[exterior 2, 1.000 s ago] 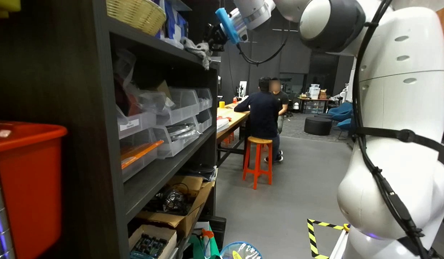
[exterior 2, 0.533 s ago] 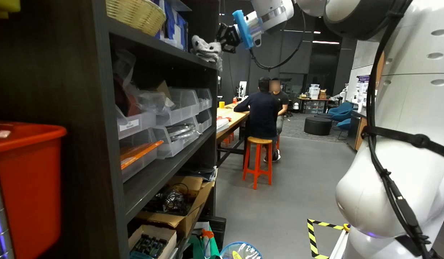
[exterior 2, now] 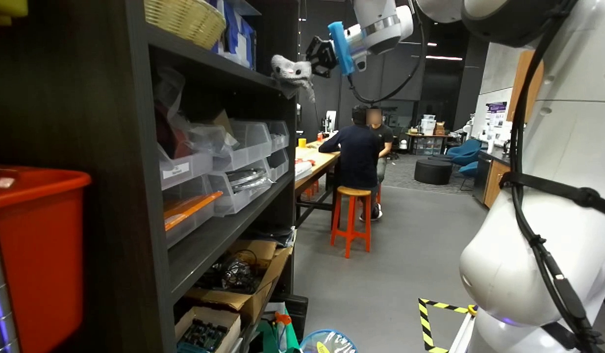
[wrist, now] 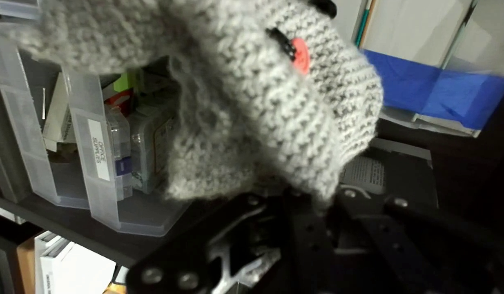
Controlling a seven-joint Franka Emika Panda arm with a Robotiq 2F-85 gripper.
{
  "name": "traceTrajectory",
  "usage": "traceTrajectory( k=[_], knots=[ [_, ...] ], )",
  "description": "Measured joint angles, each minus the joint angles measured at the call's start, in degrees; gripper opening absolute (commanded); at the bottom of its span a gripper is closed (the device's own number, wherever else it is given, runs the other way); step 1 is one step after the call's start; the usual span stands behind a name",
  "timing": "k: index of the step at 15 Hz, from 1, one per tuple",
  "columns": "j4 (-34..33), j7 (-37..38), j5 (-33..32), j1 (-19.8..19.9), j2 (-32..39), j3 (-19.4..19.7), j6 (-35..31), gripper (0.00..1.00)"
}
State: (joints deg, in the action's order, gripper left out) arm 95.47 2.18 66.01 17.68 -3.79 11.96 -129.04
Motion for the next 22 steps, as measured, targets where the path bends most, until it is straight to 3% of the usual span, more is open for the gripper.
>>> traceTrajectory(
  k=[13, 17, 22],
  knots=[
    [3.5, -0.7, 0.6, -6.9, 1.3, -2.0, -22.5, 0.03],
    [3.6, -0.8, 3.4, -6.6, 1.2, -1.7, -24.2, 0.03],
    [3.7, -4.0, 12.6, -5.2, 0.4, 0.6, -23.8, 0.03]
  ],
)
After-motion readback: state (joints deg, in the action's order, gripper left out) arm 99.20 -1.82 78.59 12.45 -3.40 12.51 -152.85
